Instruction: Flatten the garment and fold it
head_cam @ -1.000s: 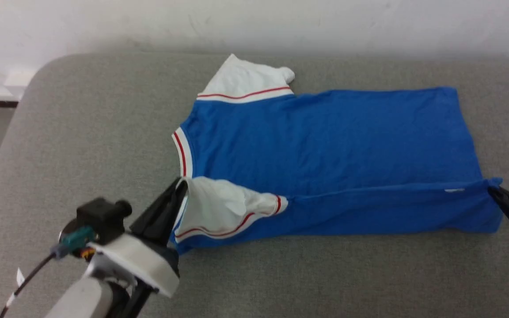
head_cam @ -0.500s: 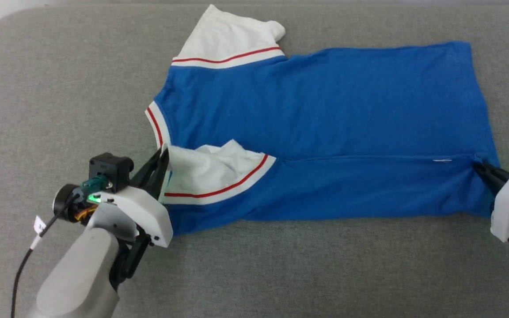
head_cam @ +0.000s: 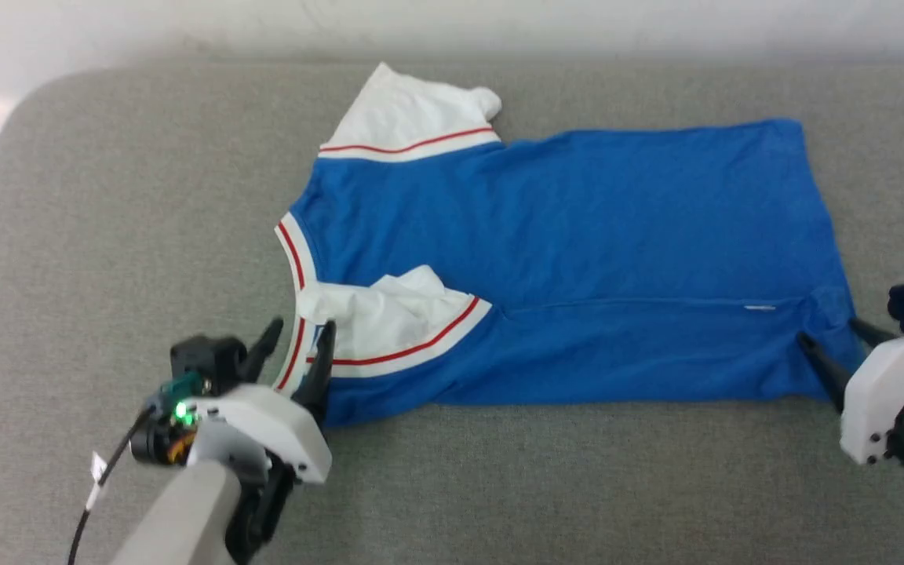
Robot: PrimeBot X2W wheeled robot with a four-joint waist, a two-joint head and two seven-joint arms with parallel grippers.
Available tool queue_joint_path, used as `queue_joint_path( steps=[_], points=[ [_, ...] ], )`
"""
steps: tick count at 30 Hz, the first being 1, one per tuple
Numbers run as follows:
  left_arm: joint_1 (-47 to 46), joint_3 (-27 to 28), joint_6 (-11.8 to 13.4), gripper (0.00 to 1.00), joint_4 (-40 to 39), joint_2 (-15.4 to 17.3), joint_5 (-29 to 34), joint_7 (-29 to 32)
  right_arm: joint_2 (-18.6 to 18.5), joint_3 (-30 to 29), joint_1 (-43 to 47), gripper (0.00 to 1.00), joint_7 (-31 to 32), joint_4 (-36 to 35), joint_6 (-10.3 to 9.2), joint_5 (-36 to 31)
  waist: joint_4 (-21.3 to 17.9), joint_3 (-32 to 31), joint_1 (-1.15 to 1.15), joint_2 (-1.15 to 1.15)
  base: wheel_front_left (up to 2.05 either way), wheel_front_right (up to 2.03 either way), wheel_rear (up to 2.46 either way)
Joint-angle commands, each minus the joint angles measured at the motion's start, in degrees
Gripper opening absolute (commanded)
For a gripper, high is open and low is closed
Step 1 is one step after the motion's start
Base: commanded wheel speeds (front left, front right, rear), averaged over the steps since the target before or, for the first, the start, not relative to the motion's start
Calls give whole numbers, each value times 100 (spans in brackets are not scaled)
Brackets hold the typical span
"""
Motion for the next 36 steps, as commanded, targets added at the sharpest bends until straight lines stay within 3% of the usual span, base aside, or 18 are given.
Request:
queue_joint_path(
  steps=[1, 8, 13, 19, 22, 27, 28, 29, 30, 36],
  points=[
    [218, 67, 88, 100, -118, -47, -120, 21, 151, -133, 155, 100, 44, -83, -11, -83, 38, -317, 1, 0, 0, 0, 0],
    [1067, 237, 487, 100, -922, -137, -677, 605, 948, -1261, 846, 100, 410, -607, -11, -458, 59, -588, 1, 0, 0, 0, 0],
    [1387, 95, 954, 100, -1391, 80, -479, 1079, 1582, -1889, 1393, 100, 780, -1404, -11, -931, 20, -580, 1, 0, 0, 0, 0],
    [1395, 40, 1505, 100, -1333, 303, -142, 1430, 1919, -2136, 1679, 100, 1160, -2231, -11, -1219, -161, -352, 1, 0, 0, 0, 0],
    [1332, 49, 1535, 100, -1283, 292, -160, 1479, 1955, -2188, 1706, 100, 1286, -2501, -11, -1278, -253, -191, 1, 0, 0, 0, 0],
    [1239, -64, 1372, 100, -1095, 258, -270, 1688, 1916, -2309, 1703, 100, 1414, -2730, -11, -1335, -332, 13, 1, 0, 0, 0, 0],
    [1232, -100, 1321, 82, -1038, 250, -306, 1755, 1900, -2329, 1702, 100, 1431, -2747, -11, -1349, -335, 31, 1, 0, 0, 0, 0],
    [1222, -118, 1289, 37, -980, 245, -328, 1787, 1889, -2341, 1704, 100, 1450, -2765, -11, -1367, -335, 42, 1, 0, 0, 0, 0],
    [1209, -127, 1269, 0, -921, 245, -331, 1787, 1877, -2350, 1704, 100, 1468, -2776, -11, -1387, -331, 43, 1, 0, 0, 0, 0],
    [1188, -133, 1121, 0, -776, 146, -371, 1505, 1691, -2399, 1717, 100, 1604, -2660, -11, -1574, -151, -173, 1, 0, 0, 0, 0]
  ],
)
